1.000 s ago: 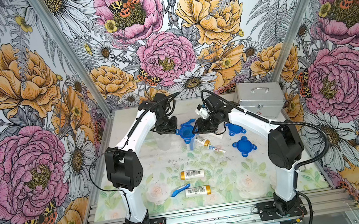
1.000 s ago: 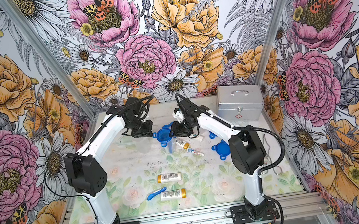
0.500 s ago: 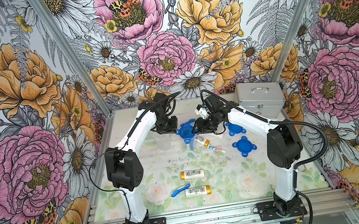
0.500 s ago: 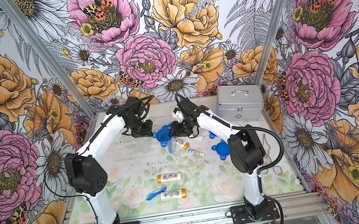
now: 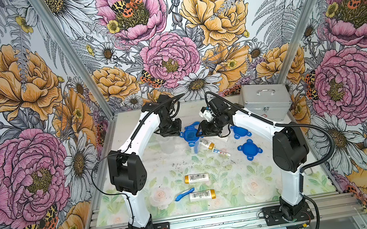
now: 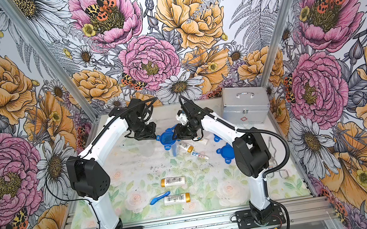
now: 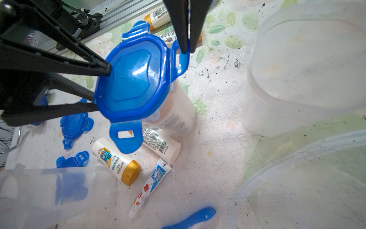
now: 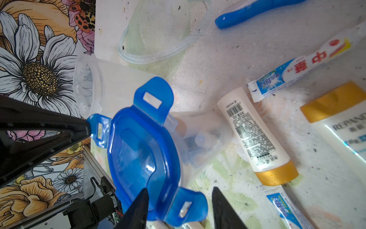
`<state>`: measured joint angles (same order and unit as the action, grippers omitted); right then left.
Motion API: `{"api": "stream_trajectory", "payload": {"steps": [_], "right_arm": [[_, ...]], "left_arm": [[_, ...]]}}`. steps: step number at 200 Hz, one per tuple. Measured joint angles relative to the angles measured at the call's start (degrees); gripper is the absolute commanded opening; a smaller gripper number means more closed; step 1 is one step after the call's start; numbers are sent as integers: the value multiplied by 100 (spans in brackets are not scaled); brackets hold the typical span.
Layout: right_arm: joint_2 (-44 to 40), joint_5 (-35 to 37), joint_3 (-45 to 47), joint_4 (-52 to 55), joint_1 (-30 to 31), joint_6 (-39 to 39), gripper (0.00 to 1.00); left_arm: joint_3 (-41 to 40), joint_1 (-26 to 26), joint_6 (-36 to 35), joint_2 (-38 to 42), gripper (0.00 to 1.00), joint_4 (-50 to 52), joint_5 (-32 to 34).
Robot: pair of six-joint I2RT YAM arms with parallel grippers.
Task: Pack away toiletry kits
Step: Close the lid on the container.
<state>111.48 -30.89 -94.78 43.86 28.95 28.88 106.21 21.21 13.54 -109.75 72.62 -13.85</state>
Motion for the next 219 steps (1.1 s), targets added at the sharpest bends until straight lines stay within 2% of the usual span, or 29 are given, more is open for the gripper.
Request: {"api": "stream_trajectory", "payload": {"steps": [173, 219], "right_arm": [[72, -44, -109, -4, 0, -2, 52], [74, -42, -118, 0, 2, -4, 57]], "left_arm": [[33, 107, 107, -61, 0, 0, 138], [24, 101, 149, -59, 0, -2, 151]]}}
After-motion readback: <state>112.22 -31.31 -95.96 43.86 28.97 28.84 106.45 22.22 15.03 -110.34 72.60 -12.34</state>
